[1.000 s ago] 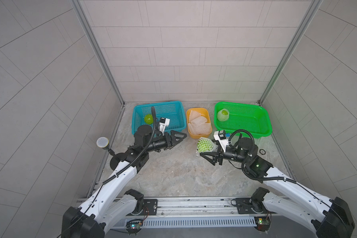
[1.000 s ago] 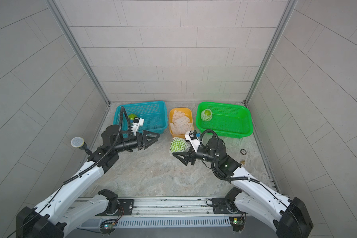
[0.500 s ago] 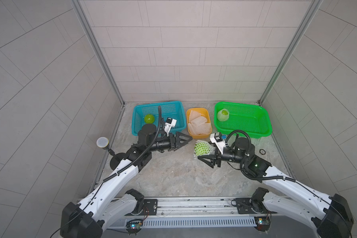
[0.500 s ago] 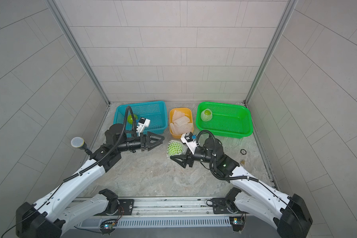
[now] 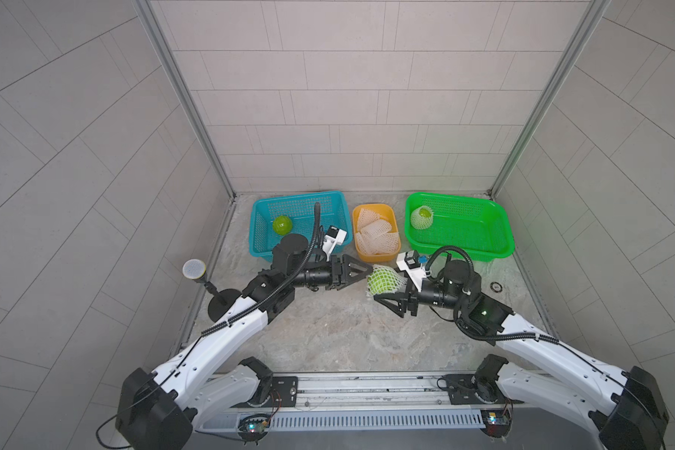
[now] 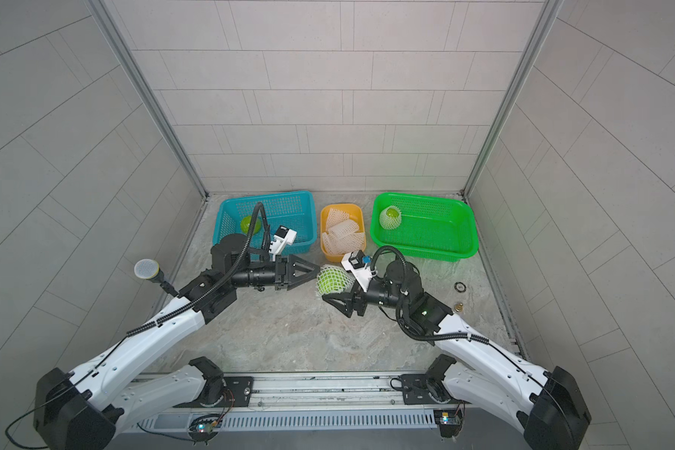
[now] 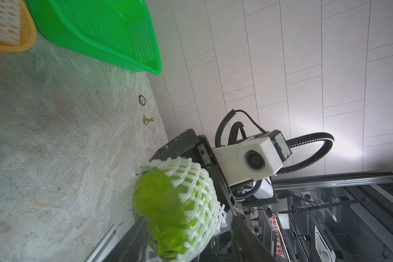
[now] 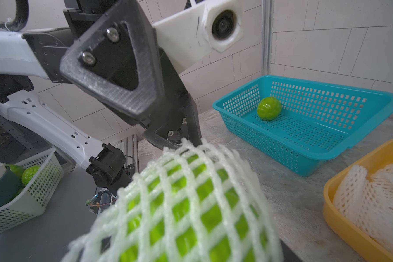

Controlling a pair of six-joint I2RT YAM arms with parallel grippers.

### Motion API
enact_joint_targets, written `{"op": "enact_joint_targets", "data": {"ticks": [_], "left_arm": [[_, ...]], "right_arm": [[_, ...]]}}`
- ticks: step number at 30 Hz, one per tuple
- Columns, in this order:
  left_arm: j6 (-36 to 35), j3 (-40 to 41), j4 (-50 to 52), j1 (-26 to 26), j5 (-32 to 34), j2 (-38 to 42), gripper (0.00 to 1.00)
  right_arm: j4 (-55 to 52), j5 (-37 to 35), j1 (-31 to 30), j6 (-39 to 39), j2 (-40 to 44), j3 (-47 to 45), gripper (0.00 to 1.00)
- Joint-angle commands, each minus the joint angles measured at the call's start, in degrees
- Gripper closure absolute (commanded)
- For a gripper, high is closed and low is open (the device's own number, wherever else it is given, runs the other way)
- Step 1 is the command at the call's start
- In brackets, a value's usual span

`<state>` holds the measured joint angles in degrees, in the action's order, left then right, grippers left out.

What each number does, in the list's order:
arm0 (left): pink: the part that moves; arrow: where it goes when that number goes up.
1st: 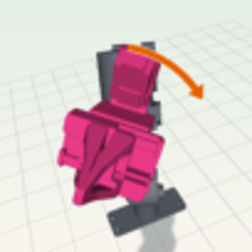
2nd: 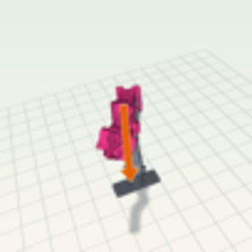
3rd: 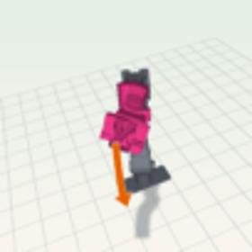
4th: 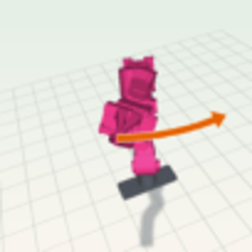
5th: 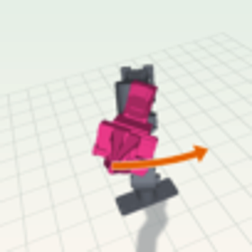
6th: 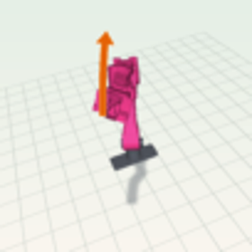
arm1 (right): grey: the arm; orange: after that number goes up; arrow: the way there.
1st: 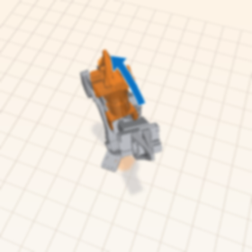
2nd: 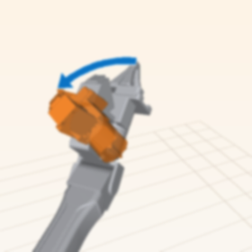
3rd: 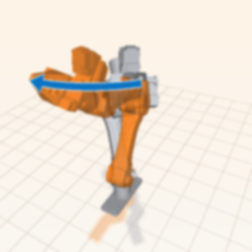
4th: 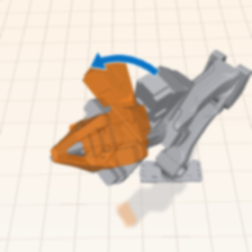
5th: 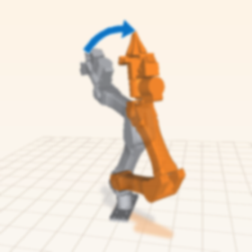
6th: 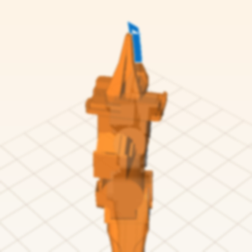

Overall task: Sleeve custard apples in foam nets
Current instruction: Adjust the foam net on the custard apple.

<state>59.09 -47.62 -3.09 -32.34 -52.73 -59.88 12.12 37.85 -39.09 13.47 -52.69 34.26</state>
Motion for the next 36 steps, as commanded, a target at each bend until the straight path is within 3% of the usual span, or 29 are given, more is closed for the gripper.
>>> {"op": "enact_joint_targets", "data": {"ticks": [1,7,13,18,25,30,33,34,36], "left_arm": [[-0.72,-2.39,-1.3,-0.26,-0.16,0.11,0.42],[-0.56,-2.39,-2.09,-0.6,-0.4,-0.42,0.5],[-0.56,-2.31,-2.62,-1.21,-1.18,-0.44,0.66],[-0.73,-2.14,-2.53,-1.46,-1.57,-0.68,0.66],[-2.05,-1.47,-1.12,-1.67,-1.78,-1.29,0.74],[-2.49,-1.59,-0.47,-1.66,-1.87,-2.11,0.75],[-2.08,-1.82,-1.13,-1.76,-2.03,-2.39,0.67],[-2.09,-2.0,-1.13,-1.71,-2.01,-2.45,0.6],[-2.12,-2.13,-1.21,-1.74,-1.89,-2.61,0.59]], "right_arm": [[-1.13,-0.31,-0.59,-2.02,-0.46,2.94,0.21],[-3.23,-1.23,-1.47,-3.41,-1.31,3.61,0.21],[-4.21,-2.19,-1.6,-3.89,-1.64,4.06,0.21],[-4.56,-2.43,-1.69,-4.06,-1.86,4.45,0.21],[-5.95,-2.74,-1.87,-4.51,-1.55,4.87,0.21],[-6.31,-2.77,-2.04,-4.76,-0.99,4.81,0.21],[-7.01,-2.78,-2.13,-5.31,-1.31,5.0,0.22],[-7.15,-2.71,-2.2,-5.46,-1.43,4.98,0.22],[-7.21,-2.6,-2.38,-5.57,-1.63,5.03,0.22]]}}
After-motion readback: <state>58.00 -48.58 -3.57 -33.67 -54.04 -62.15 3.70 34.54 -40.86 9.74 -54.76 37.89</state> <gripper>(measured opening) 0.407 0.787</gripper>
